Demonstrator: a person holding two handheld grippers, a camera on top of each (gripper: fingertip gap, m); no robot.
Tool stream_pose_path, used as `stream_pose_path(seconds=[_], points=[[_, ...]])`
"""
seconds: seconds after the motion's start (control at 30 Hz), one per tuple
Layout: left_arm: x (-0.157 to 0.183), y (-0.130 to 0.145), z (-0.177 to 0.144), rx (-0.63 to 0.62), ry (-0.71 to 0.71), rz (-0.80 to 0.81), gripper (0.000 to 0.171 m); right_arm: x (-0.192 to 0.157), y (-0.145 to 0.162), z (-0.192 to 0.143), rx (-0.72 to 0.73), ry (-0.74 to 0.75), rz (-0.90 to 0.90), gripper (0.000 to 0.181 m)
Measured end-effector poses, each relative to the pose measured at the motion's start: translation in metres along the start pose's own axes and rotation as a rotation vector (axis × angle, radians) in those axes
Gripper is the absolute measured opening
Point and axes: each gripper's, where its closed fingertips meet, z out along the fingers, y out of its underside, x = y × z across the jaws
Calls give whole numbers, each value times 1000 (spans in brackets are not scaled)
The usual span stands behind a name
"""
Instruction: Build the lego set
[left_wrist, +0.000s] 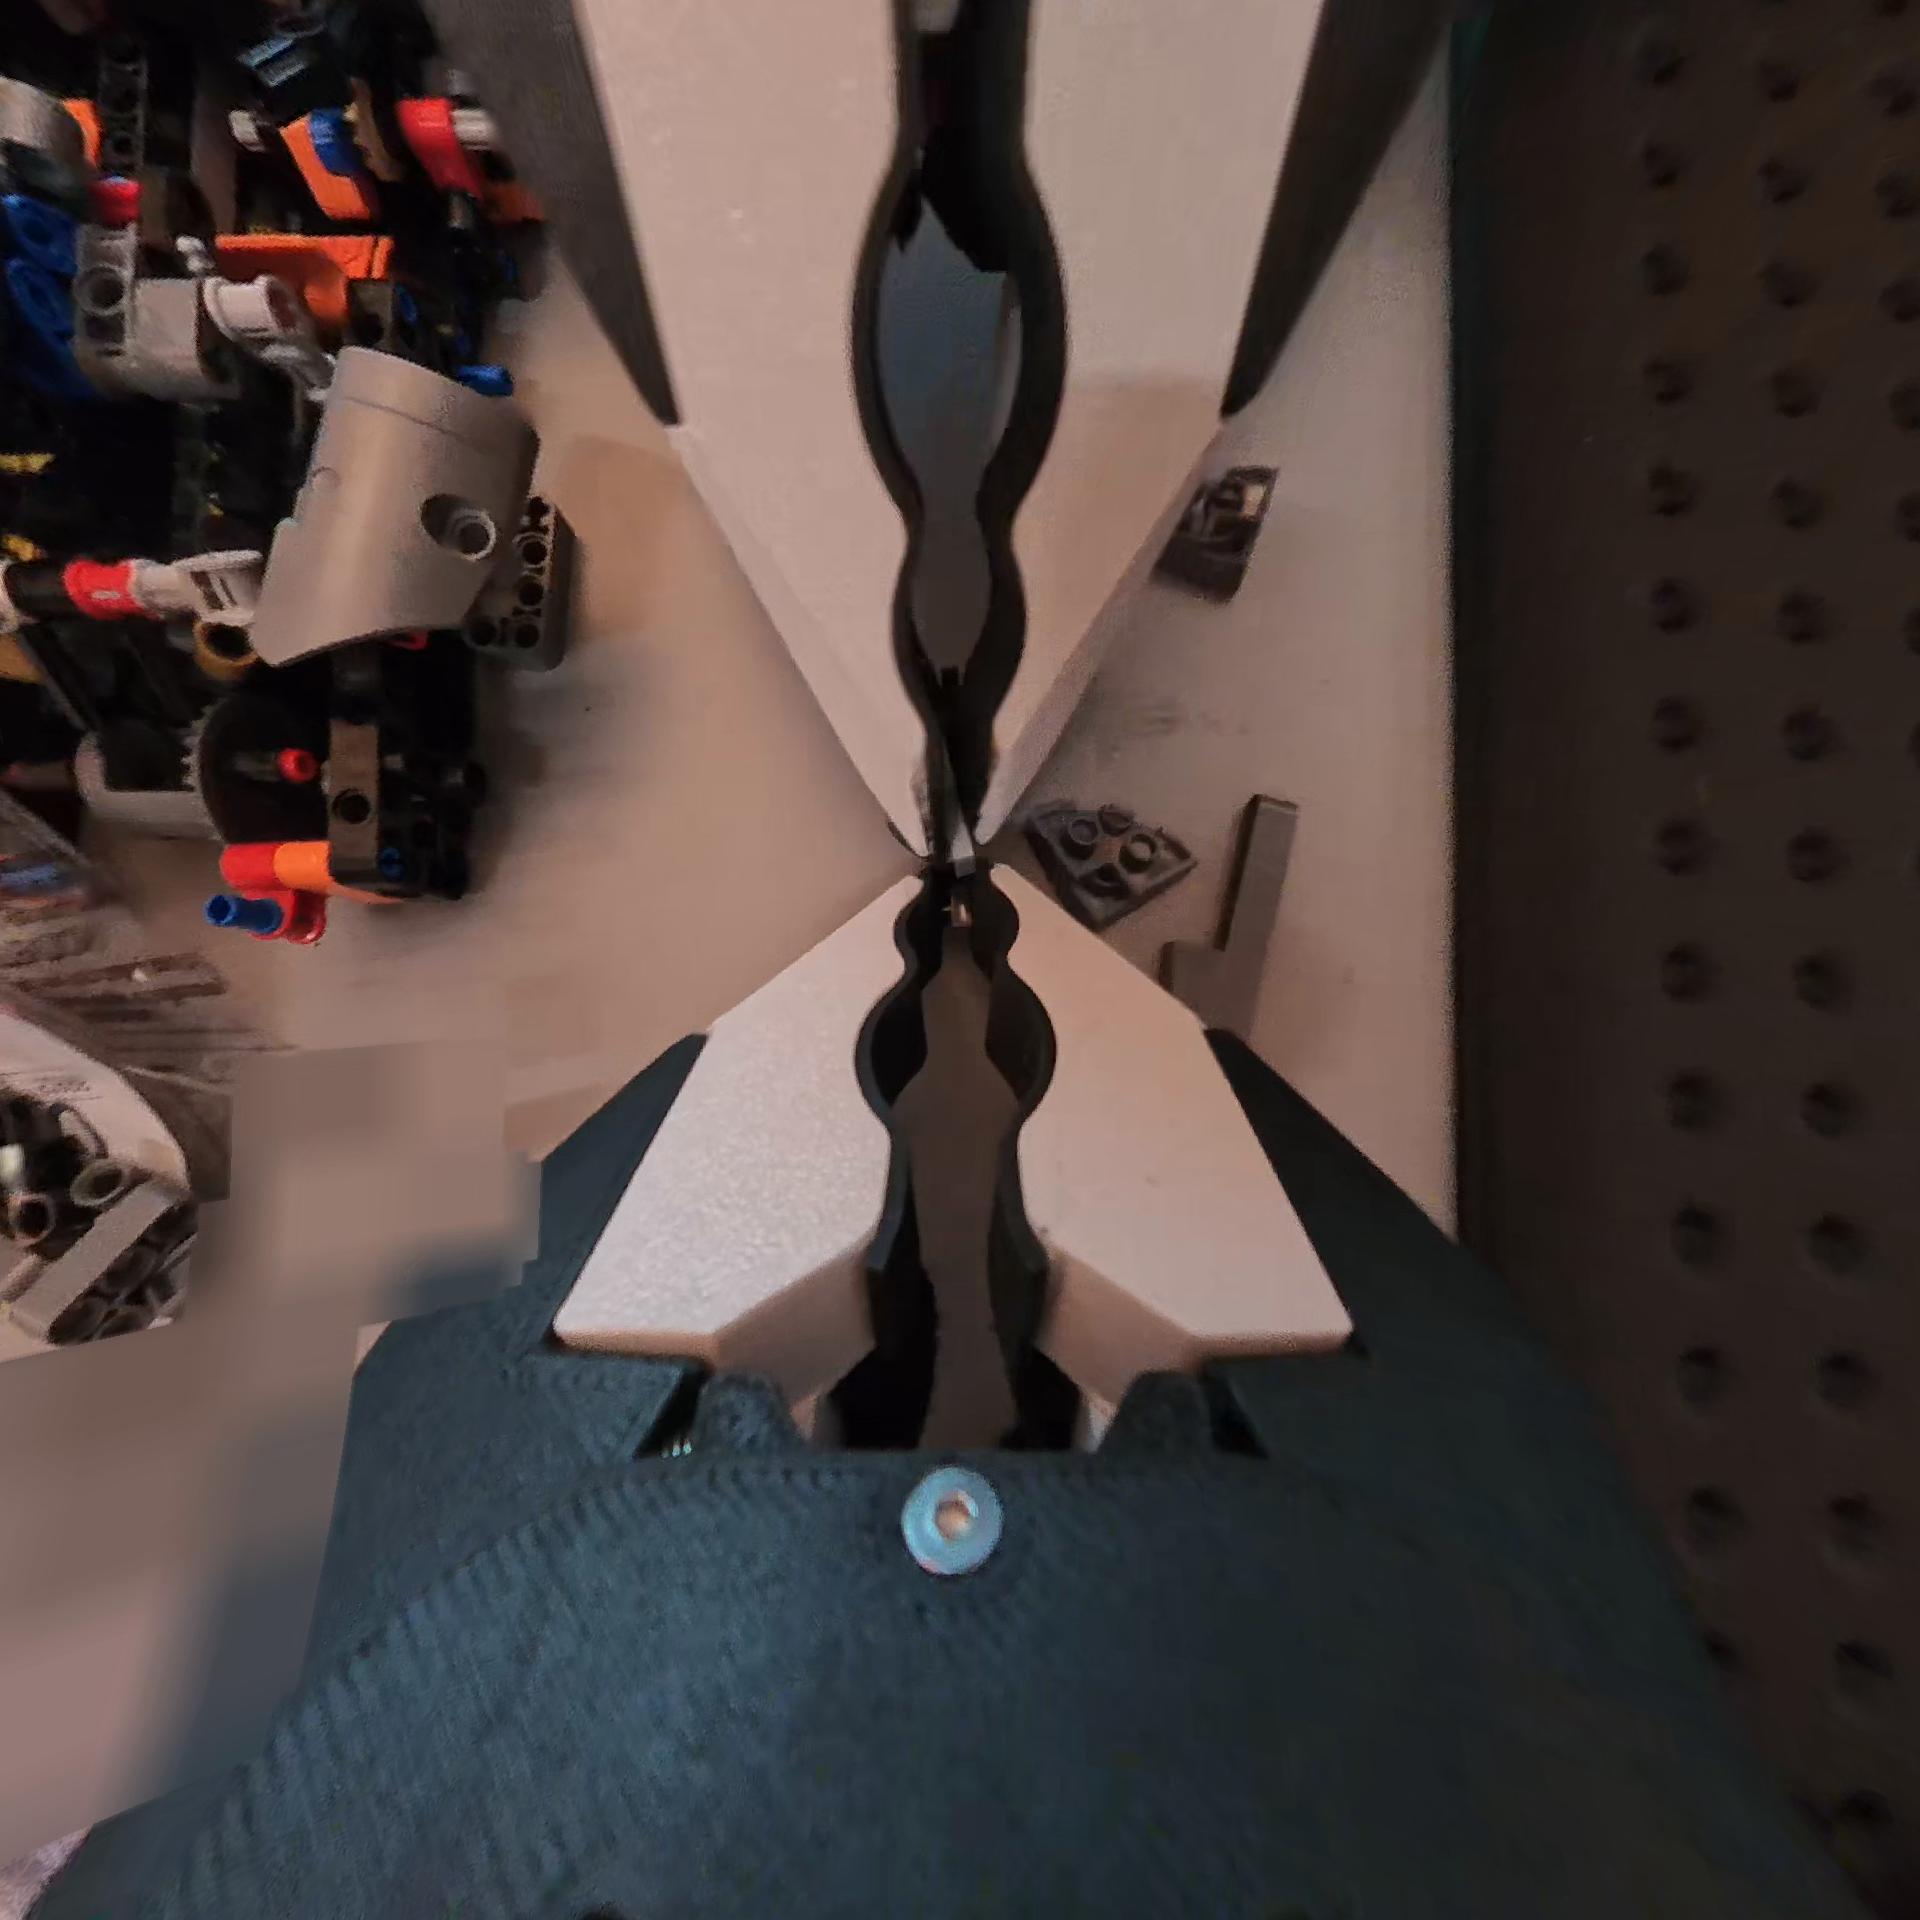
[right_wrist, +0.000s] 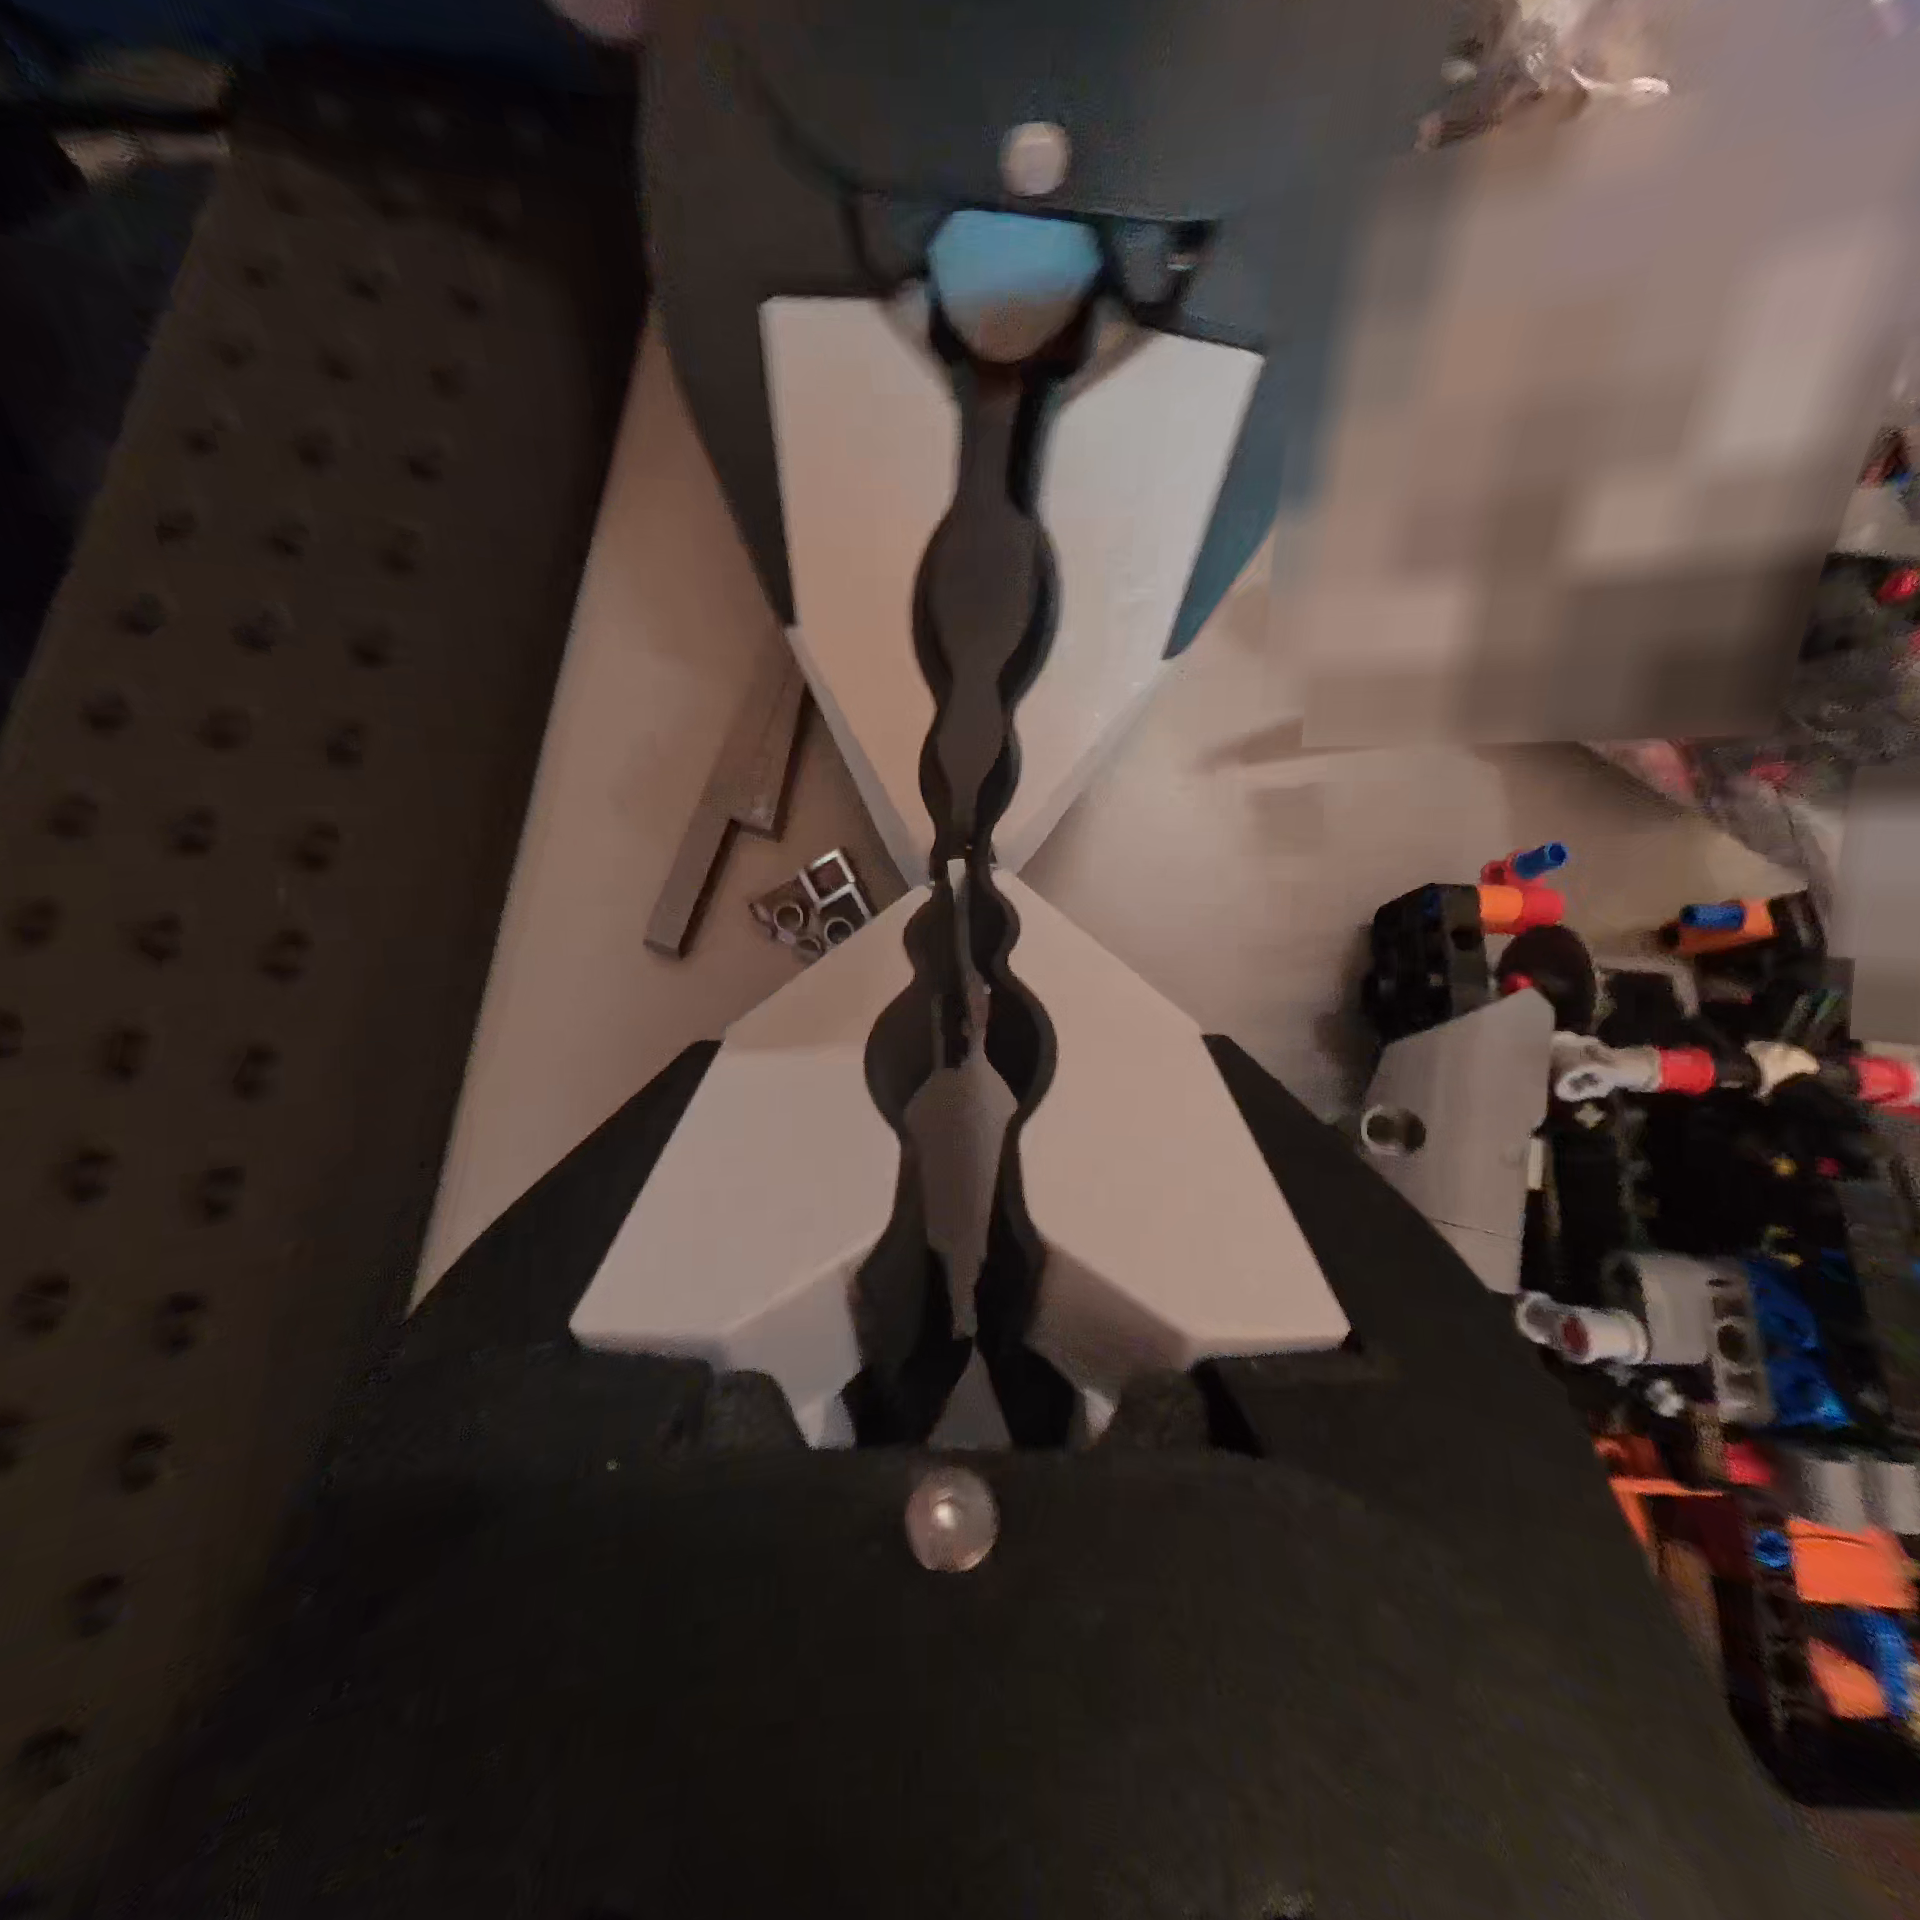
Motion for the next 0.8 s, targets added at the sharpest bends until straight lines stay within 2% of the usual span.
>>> stream_pose_path(seconds=[0.13, 0.2, 0.23, 0.3, 0.37, 0.43, 0.5, 0.57, 0.63, 0.67, 0.8], points=[[-10, 2, -2, -23, -91, 40, 3, 9, -4, -1, 60, -26, 212, 0], [-12, 2, -1, -36, -119, 72, 3, 8, -3, -1, 47, -40, 234, 0], [-13, 2, -1, -45, -132, 84, 3, 7, -3, -2, 42, -40, 235, 0], [-10, 1, 1, -36, -112, 86, 3, -4, -2, -5, 29, -70, 129, 0], [-31, 7, -7, -65, -207, 38, 2, -19, -7, -6, 44, -105, 54, 0], [-29, 10, -8, -21, -137, -24, 2, -9, 12, -4, -70, -22, -3, 0], [-24, 9, -7, -18, -125, -13, 3, -11, 3, -13, 6, -66, 39, 0], [-18, 4, -4, 4, -82, -32, 3, -4, 5, -20, 10, -36, 64, 2], [-18, -1, -7, 31, -83, -38, 3, -3, 13, -19, -26, -35, 79, 22], [-17, -3, -8, 49, -70, -45, 3, -2, 16, -19, -47, -20, 70, 25], [-14, -3, -5, 37, -79, 8, 3, 12, 9, -26, -1, 60, 61, 22]])
